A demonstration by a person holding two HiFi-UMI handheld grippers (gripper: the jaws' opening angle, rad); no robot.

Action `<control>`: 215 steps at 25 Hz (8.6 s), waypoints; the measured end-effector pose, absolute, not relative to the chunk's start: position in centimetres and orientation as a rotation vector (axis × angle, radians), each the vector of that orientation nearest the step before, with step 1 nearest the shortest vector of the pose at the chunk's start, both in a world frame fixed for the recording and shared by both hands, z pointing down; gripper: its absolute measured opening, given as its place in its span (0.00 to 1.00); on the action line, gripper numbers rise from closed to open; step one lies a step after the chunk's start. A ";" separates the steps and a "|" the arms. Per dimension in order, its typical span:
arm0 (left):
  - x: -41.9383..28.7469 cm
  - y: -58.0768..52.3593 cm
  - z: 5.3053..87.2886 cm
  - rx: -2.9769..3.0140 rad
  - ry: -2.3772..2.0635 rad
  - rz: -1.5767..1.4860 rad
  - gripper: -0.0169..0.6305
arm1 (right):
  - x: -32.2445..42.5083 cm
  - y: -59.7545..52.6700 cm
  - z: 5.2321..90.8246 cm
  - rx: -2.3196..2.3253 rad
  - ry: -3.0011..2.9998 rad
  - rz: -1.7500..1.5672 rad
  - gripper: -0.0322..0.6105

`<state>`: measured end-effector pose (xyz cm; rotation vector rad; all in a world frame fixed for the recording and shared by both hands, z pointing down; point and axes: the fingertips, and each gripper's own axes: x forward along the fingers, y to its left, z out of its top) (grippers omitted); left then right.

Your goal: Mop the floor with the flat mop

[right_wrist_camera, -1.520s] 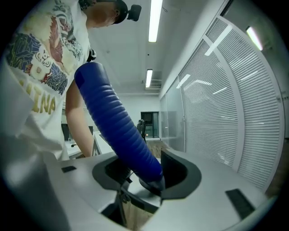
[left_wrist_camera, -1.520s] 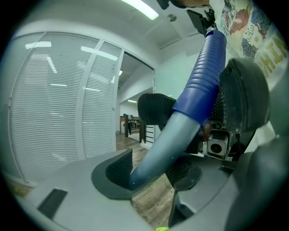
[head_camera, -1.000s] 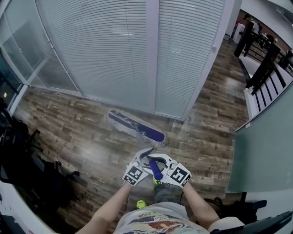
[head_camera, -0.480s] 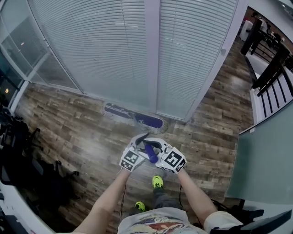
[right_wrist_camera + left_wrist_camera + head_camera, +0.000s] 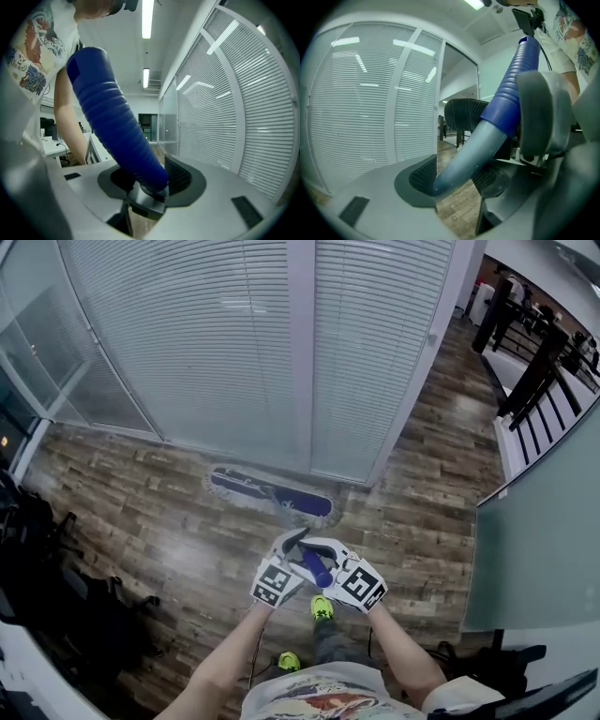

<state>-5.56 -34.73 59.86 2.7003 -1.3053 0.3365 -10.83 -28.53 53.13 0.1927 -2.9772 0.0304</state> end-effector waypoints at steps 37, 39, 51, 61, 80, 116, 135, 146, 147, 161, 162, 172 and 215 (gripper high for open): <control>25.3 25.3 54.3 2.737 -1.233 0.107 0.31 | 19.1 30.7 48.0 0.268 -2.905 -0.043 0.28; 25.7 27.0 55.1 2.729 -1.220 0.137 0.31 | 19.3 32.6 48.7 0.218 -2.884 -0.081 0.28; 24.6 27.0 59.6 2.858 -1.071 0.350 0.31 | 17.6 32.4 53.1 0.207 -2.912 -0.080 0.29; 16.8 13.8 59.6 2.860 -1.028 0.257 0.32 | 9.6 19.2 53.7 0.243 -2.832 -0.064 0.30; 6.7 -12.1 61.4 2.858 -0.963 0.256 0.36 | -0.7 -7.3 55.8 0.392 -2.738 -0.059 0.30; 3.9 -26.2 60.7 2.809 -0.946 0.506 0.35 | -3.2 -22.0 54.4 0.498 -2.829 -0.089 0.23; 4.6 3.0 60.9 2.718 -0.968 0.512 0.35 | -2.1 7.1 53.8 0.477 -2.843 -0.050 0.23; 17.6 16.7 62.4 2.633 -1.089 0.561 0.36 | 11.7 21.3 54.7 0.370 -2.894 0.008 0.23; 18.4 17.9 62.3 2.625 -1.107 0.555 0.36 | 12.5 22.6 54.8 0.347 -2.899 0.000 0.23; 21.0 21.4 62.8 2.626 -1.138 0.538 0.36 | 15.0 26.3 55.5 0.292 -2.914 0.005 0.23; 20.6 21.1 62.4 2.631 -1.135 0.534 0.36 | 14.6 25.9 55.2 0.292 -2.917 0.004 0.23; 11.9 13.8 61.9 2.636 -1.144 0.458 0.36 | 5.8 18.8 55.4 0.290 -2.858 -0.048 0.25; -15.0 -49.5 62.3 2.564 -1.255 0.374 0.41 | -20.1 -45.0 55.9 0.256 -2.794 -0.046 0.23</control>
